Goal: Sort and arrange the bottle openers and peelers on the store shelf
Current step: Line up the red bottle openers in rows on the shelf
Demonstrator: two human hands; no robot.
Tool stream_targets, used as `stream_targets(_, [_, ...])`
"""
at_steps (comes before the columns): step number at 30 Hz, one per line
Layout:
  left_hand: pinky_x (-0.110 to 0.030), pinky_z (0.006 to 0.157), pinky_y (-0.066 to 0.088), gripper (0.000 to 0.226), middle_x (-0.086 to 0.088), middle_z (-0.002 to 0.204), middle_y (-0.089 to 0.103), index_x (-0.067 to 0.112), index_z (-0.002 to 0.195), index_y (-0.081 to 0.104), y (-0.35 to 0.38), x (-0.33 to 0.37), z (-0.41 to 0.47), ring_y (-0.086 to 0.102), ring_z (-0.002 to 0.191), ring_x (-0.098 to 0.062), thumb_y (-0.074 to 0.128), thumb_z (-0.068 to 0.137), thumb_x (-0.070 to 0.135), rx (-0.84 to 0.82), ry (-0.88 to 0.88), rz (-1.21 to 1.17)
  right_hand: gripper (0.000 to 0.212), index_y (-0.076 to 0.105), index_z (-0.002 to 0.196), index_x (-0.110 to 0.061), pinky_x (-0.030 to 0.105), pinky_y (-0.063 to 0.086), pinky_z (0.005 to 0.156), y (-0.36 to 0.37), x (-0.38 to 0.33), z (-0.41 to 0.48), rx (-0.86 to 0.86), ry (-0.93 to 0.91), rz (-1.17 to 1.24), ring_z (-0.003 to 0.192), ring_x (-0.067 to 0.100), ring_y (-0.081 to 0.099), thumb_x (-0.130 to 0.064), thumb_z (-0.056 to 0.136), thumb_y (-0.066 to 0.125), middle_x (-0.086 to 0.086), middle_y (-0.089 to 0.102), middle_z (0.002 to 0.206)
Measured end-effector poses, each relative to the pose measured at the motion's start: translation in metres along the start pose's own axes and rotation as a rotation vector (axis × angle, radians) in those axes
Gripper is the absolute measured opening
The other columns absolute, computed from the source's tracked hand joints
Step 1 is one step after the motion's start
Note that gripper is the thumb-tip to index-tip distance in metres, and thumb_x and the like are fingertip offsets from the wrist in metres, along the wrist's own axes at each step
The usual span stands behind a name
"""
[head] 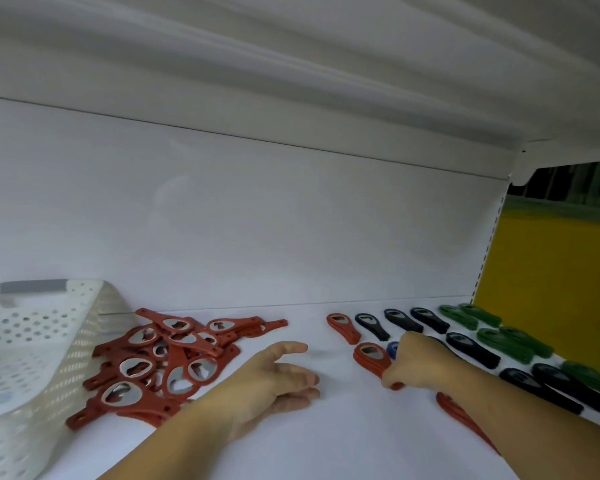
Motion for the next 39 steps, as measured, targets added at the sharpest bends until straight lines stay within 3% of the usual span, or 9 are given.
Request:
stream_targets(3, [-0.035, 0.084, 0.056, 0.033, -0.011, 0.088, 0.069, 0.011, 0.114, 0.055, 0.002, 0.0, 0.0, 0.069, 0.087, -0.027, 0.062, 0.086, -0.003, -0.015, -0.003, 0.045, 0.051, 0.03, 0.052, -0.019, 0.023, 0.021, 0.043, 0.002, -0.001, 0.009, -0.06, -0.026, 0.004, 0.039, 0.01, 0.028, -0.038, 0.064, 0.076, -0.008, 0.027, 0.044])
stream_targets(6, [-0.031, 0.074, 0.057, 0.009, -0.007, 0.068, 0.064, 0.009, 0.086, 0.056, 0.004, 0.001, -0.001, 0.068, 0.07, -0.022, 0.061, 0.088, 0.002, 0.001, 0.027, 0.145, 0.06, 0.032, 0.046, -0.019, 0.025, 0.027, 0.047, -0.01, -0.003, 0.013, 0.046, -0.076, -0.053, 0.035, 0.01, 0.031, -0.061, 0.071, 0.067, -0.008, 0.028, 0.034])
stream_targets(10, [-0.019, 0.051, 0.043, 0.024, 0.002, 0.057, 0.052, 0.02, 0.069, 0.049, 0.004, 0.014, -0.007, 0.053, 0.051, -0.012, 0.062, 0.088, 0.014, 0.11, 0.208, 0.573, 0.055, 0.054, 0.053, -0.008, 0.027, 0.035, 0.049, -0.015, -0.024, 0.012, 0.249, -0.255, 0.066, 0.044, 0.011, 0.04, -0.054, 0.081, 0.061, 0.002, 0.044, 0.045])
stream_targets(13, [-0.02, 0.049, 0.035, 0.028, 0.01, 0.052, 0.046, 0.024, 0.063, 0.047, -0.002, 0.03, -0.012, 0.04, 0.048, -0.007, 0.062, 0.086, 0.02, 0.298, 0.338, 0.738, 0.038, 0.063, 0.061, -0.014, 0.026, 0.039, 0.053, 0.017, -0.062, 0.002, 0.057, -0.361, 0.2, 0.049, 0.008, 0.046, -0.047, 0.081, 0.063, -0.005, 0.051, 0.05])
stream_targets(16, [-0.023, 0.052, 0.033, 0.03, 0.011, 0.046, 0.043, 0.023, 0.06, 0.045, -0.023, 0.042, -0.024, 0.036, 0.046, -0.004, 0.061, 0.085, 0.021, 0.504, 0.312, 0.757, 0.024, 0.07, 0.078, -0.018, 0.025, 0.046, 0.063, 0.051, -0.115, -0.008, -0.137, -0.504, 0.273, 0.065, 0.008, 0.059, -0.041, 0.083, 0.064, -0.009, 0.064, 0.07])
stream_targets(20, [-0.017, 0.047, 0.031, 0.033, 0.013, 0.046, 0.042, 0.019, 0.059, 0.046, -0.059, 0.035, -0.082, 0.035, 0.045, -0.006, 0.061, 0.088, 0.014, 0.725, 0.233, 0.491, 0.023, 0.065, 0.095, -0.026, 0.025, 0.049, 0.071, 0.069, -0.186, -0.022, -0.136, -0.648, 0.396, 0.081, 0.009, 0.06, -0.046, 0.083, 0.063, -0.011, 0.061, 0.085])
stream_targets(28, [-0.019, 0.047, 0.039, 0.026, -0.01, 0.058, 0.052, 0.007, 0.066, 0.054, -0.091, 0.012, -0.16, 0.048, 0.05, -0.015, 0.052, 0.09, 0.0, 0.918, 0.212, 0.204, 0.04, 0.049, 0.061, -0.023, 0.018, 0.028, 0.053, 0.092, -0.248, -0.056, 0.118, -0.999, 0.173, 0.077, 0.012, 0.047, -0.052, 0.088, 0.053, -0.009, 0.041, 0.079])
stream_targets(35, [-0.03, 0.083, 0.054, 0.016, -0.011, 0.097, 0.074, 0.01, 0.099, 0.073, -0.092, 0.009, -0.154, 0.07, 0.092, -0.021, 0.061, 0.088, 0.012, 0.797, 0.224, -0.076, 0.037, 0.058, 0.053, -0.015, 0.03, 0.04, 0.051, 0.072, -0.237, -0.049, 0.258, -1.009, 0.502, 0.055, 0.012, 0.046, -0.033, 0.085, 0.063, 0.0, 0.052, 0.056])
stream_targets(39, [-0.043, 0.099, 0.047, 0.041, -0.008, 0.12, 0.067, 0.018, 0.118, 0.063, -0.089, 0.007, -0.156, 0.062, 0.114, -0.023, 0.063, 0.078, 0.028, 0.65, 0.209, -0.196, 0.019, 0.073, 0.068, -0.02, 0.017, 0.039, 0.049, 0.062, -0.24, -0.074, 0.264, -1.301, 0.703, 0.054, 0.001, 0.048, -0.037, 0.073, 0.067, -0.013, 0.053, 0.061])
Point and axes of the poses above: each hand's wrist, its own z-axis towards the middle knuckle, its own y-axis out of the palm, x = y × z, the point moved 6 cm from there along z, towards the middle knuckle
